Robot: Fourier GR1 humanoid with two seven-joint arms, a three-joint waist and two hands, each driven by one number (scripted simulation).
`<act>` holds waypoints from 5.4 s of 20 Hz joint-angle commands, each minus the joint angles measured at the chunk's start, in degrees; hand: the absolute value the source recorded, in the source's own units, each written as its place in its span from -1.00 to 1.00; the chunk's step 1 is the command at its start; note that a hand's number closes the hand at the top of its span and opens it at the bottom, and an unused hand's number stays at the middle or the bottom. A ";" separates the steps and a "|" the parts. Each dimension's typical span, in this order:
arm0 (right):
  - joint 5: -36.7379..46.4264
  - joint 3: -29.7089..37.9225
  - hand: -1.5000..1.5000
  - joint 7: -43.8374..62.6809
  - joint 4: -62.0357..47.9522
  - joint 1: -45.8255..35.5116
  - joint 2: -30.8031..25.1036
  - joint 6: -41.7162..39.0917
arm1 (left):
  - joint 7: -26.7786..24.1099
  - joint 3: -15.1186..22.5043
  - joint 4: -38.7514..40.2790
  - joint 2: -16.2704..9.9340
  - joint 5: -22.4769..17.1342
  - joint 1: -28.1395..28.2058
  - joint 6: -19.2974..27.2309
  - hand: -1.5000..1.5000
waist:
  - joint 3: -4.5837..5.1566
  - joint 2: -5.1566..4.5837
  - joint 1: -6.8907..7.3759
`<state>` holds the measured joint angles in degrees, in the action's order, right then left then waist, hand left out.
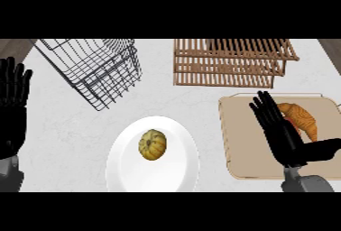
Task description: Pick the sweet potato from the tray and place it in the tiered shelf
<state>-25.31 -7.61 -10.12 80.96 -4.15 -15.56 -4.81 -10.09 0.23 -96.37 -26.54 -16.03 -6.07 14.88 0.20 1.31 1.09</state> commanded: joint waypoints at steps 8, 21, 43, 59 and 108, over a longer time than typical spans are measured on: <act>-6.70 14.55 -1.00 11.20 -11.29 -13.62 -14.19 -3.58 | 11.83 6.83 3.13 4.82 3.20 2.36 3.68 0.00 | -0.29 -1.86 -0.28; -9.65 16.30 -1.00 9.76 -13.25 -16.57 -37.22 -45.61 | 16.02 5.95 0.22 4.76 3.89 1.98 4.03 0.00 | -0.20 -1.20 -0.70; 37.33 2.69 -1.00 17.54 14.15 -11.31 -36.10 -31.02 | 21.44 7.26 -3.95 7.37 7.94 2.27 4.63 0.00 | -0.24 -1.26 -0.82; 57.01 0.92 -1.00 8.70 0.28 -10.90 -26.40 -25.74 | 19.87 2.18 -2.24 9.49 9.06 2.41 -0.15 0.00 | -0.23 -1.35 -0.53; 84.02 -6.79 1.00 38.55 7.04 -10.12 14.96 -15.54 | 19.96 -5.05 0.10 15.17 13.70 1.20 -6.74 0.00 | -0.11 -0.89 -0.84</act>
<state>61.97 -10.53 16.97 84.71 -14.56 -10.26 -22.02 9.58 -3.62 -96.57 -10.67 -1.46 -3.97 8.54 1.44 1.06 -0.59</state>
